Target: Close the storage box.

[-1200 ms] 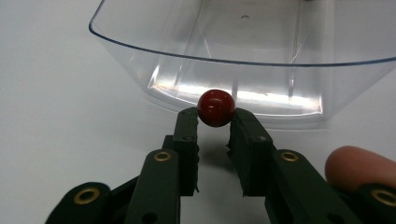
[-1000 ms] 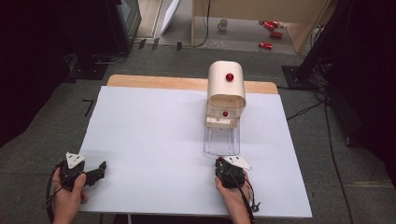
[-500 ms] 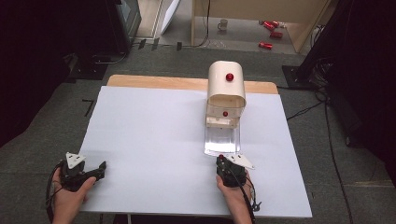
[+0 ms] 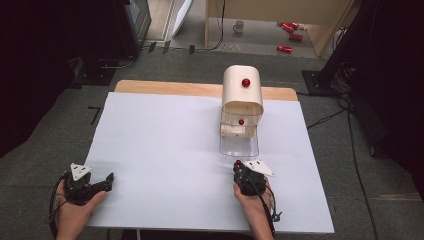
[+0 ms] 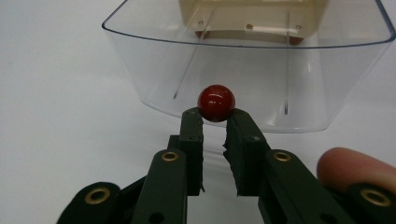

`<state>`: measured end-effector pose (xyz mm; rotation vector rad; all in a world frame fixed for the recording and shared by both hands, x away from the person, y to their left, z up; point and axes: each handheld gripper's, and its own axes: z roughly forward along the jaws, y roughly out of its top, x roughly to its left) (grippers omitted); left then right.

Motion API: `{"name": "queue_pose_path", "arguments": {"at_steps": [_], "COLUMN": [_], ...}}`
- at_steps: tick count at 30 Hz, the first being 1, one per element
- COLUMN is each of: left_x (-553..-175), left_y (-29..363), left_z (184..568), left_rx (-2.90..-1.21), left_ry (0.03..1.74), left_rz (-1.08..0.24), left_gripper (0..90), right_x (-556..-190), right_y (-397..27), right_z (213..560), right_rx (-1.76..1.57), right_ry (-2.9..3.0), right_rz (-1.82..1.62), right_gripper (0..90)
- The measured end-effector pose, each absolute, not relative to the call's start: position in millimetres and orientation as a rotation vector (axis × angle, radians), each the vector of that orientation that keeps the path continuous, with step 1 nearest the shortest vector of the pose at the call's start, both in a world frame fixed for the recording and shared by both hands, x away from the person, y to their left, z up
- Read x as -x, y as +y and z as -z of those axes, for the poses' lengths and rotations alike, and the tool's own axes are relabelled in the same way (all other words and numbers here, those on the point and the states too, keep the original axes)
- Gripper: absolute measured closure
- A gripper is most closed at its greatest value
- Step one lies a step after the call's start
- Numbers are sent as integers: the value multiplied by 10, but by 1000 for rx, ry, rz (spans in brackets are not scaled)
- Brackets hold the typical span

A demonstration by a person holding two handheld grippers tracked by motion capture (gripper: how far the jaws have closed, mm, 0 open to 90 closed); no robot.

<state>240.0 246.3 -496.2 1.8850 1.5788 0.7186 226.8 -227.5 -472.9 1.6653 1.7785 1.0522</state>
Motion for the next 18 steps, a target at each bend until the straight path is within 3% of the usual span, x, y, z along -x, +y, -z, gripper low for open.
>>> {"name": "queue_pose_path", "arguments": {"at_steps": [18], "left_x": [-2399], "left_y": [2465], "left_z": [4962], "left_rx": [-1884], "left_ry": [1579], "left_rz": [-716], "left_gripper": [137], "right_x": [-2531], "right_y": [-2266], "right_z": [4620], "right_rx": [-1646], "right_ry": [1755], "right_rz": [-1041], "right_gripper": [784]}}
